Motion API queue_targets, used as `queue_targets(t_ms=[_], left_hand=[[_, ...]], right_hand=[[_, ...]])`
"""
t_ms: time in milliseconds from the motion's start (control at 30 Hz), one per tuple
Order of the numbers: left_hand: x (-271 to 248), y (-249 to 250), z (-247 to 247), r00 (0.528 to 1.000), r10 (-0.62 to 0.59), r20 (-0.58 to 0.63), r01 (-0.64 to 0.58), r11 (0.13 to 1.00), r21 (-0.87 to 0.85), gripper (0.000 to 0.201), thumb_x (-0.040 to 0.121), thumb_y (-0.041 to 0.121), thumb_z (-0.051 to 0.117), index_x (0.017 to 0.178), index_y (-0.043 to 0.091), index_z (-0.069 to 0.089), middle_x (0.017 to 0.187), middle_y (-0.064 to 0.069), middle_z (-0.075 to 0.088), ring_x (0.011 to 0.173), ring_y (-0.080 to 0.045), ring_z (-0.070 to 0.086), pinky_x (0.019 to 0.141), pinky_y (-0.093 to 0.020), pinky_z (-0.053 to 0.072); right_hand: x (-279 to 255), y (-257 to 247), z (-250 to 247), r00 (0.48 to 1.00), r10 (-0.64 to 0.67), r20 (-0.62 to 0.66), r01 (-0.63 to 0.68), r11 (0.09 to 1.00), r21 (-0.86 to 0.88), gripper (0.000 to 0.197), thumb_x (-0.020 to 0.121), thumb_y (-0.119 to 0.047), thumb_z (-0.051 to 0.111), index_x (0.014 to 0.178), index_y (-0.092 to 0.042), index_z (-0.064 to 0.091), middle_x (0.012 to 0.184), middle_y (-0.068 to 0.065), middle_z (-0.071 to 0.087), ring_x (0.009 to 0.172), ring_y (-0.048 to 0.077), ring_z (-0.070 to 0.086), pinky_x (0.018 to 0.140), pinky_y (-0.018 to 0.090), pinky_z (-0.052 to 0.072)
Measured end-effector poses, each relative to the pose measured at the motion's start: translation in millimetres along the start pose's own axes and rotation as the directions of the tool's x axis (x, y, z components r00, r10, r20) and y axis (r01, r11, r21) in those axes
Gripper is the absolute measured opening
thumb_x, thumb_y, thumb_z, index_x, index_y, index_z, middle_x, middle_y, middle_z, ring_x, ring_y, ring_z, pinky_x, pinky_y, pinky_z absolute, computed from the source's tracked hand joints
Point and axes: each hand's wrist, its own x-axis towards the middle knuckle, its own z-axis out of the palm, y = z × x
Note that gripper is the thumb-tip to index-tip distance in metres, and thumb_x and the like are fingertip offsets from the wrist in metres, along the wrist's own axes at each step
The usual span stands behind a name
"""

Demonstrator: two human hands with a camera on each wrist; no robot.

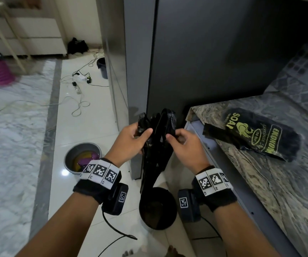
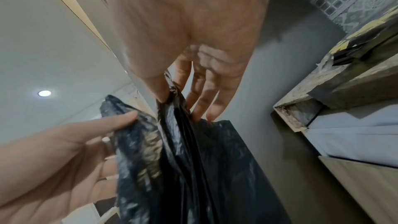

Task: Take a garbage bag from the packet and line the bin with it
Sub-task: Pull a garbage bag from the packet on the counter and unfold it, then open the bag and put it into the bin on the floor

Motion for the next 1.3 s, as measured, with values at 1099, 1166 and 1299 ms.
queue_targets(t_ms=[1099,1166,1299], left_hand=[[-34,-71,77,0.893,-0.375,-0.25,0.428,0.88,0.208,0.011,0.087,0.011,0.059,0.094,0.011,0.067,0.074,-0.014,0.07,0.056,-0.026,0.069,0.044,-0.029,0.055],[-39,-72,73,0.891,-0.381,-0.246,0.43,0.882,0.192,0.01,0.087,0.011,0.059,0.092,0.013,0.067,0.073,-0.013,0.07,0.057,-0.025,0.069,0.044,-0.03,0.056],[-50,-78,65,0.881,-0.403,-0.248,0.448,0.879,0.165,0.01,0.086,0.01,0.058,0.092,0.012,0.066,0.075,-0.015,0.072,0.059,-0.026,0.071,0.045,-0.031,0.057]], right_hand=[[25,140,-30,0.916,0.367,0.166,-0.368,0.93,-0.022,0.054,0.077,-0.068,0.051,0.085,-0.016,0.066,0.084,0.006,0.073,0.077,0.022,0.07,0.079,0.04,0.056],[24,135,-30,0.922,0.356,0.153,-0.356,0.934,-0.024,0.037,0.09,-0.047,0.05,0.087,-0.013,0.064,0.085,0.011,0.073,0.068,0.019,0.07,0.072,0.037,0.057],[17,135,-28,0.937,0.334,0.105,-0.327,0.942,-0.075,0.02,0.09,-0.034,0.055,0.074,-0.023,0.059,0.074,0.009,0.072,0.068,0.025,0.071,0.076,0.047,0.058]])
